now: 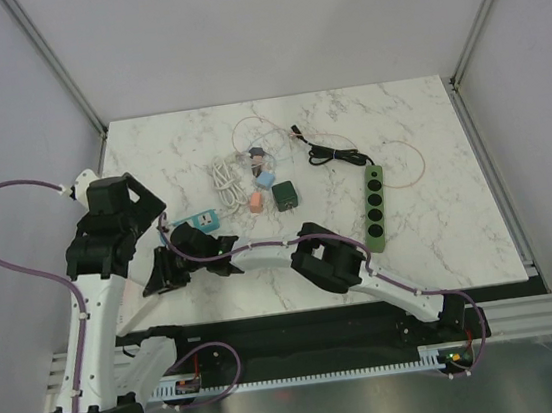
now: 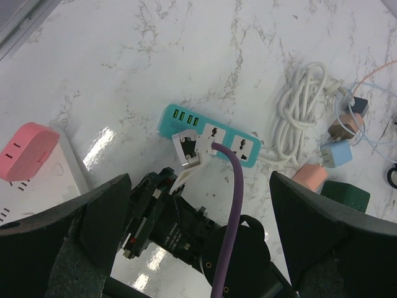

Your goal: Pull the plug off the socket

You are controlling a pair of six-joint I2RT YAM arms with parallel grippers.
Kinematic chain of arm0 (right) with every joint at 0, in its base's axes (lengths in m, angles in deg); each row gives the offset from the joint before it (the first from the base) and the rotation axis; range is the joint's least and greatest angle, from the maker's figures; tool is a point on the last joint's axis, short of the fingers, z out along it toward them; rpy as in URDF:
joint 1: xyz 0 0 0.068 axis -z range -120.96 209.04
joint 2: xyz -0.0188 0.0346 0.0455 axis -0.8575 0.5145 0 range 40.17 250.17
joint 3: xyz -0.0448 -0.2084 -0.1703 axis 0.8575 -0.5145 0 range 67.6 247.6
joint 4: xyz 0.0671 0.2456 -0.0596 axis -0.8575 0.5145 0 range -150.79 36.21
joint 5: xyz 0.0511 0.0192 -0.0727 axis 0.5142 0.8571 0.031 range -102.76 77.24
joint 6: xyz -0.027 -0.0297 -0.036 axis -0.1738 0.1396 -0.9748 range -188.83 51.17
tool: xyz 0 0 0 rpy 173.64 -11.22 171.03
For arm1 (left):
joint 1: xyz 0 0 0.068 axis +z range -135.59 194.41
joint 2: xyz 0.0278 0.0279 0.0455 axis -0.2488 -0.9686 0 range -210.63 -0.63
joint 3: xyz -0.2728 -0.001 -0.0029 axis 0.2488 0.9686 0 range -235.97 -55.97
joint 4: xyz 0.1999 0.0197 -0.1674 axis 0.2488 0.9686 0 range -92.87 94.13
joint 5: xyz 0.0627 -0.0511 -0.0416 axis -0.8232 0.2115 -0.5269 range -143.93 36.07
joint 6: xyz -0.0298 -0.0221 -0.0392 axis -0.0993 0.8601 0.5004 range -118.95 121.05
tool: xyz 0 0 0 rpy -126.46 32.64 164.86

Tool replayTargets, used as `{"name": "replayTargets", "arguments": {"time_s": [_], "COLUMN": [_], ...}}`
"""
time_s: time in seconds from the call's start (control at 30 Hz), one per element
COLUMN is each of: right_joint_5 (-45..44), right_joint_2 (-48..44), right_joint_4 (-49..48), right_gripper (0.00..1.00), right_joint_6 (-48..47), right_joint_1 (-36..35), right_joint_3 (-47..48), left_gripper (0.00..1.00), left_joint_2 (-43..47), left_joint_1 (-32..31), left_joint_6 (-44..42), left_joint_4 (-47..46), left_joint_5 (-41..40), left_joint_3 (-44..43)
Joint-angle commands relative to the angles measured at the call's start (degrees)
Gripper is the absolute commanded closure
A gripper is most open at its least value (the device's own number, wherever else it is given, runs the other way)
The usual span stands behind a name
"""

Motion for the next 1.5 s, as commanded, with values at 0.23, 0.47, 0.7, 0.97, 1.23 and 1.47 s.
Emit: {"name": "replayTargets", "arguments": {"time_s": [0.23, 0.47, 0.7, 0.97, 1.23, 1.47], "right_joint_5": [2.07, 1.10, 3.38, 7.95, 12.96, 15.60], "right_joint_2": [-1.00, -10.13, -15.86, -16.21, -12.69, -12.87], "right_joint_4": [-6.55, -11.66, -5.80, -0.33, 1.08, 0.29], "right_gripper": [1.00, 1.00, 1.00, 1.00, 1.00, 1.00], "right_joint_6": [0.23, -1.86, -10.38, -18.83, -21.73, -22.44], "right_joint_1": [0.92, 5.23, 11.02, 16.39, 17.63, 19.03], "right_joint_3": [-2.87, -19.38, -26.88, -25.57, -21.52, -23.19], "left_gripper": [0.01, 0.04, 0.17, 0.17, 0.35, 0.25], "left_joint_2": [-1.43, -4.24, -8.72, -5.83, -6.17, -14.87], "left_joint_1": [-0.23, -0.23, -0.23, -0.23, -0.14, 1.61], "left_joint_6": [-1.64, -1.11, -3.92, -5.59, -6.47, -9.01], "left_joint_4": [-2.49, -2.84, -6.27, -6.62, -5.83, -5.74], "left_joint_5": [-3.70, -2.21, 0.77, 4.74, 5.44, 3.95], "left_joint_3": [0.66, 2.86, 7.43, 9.54, 13.06, 10.42]}}
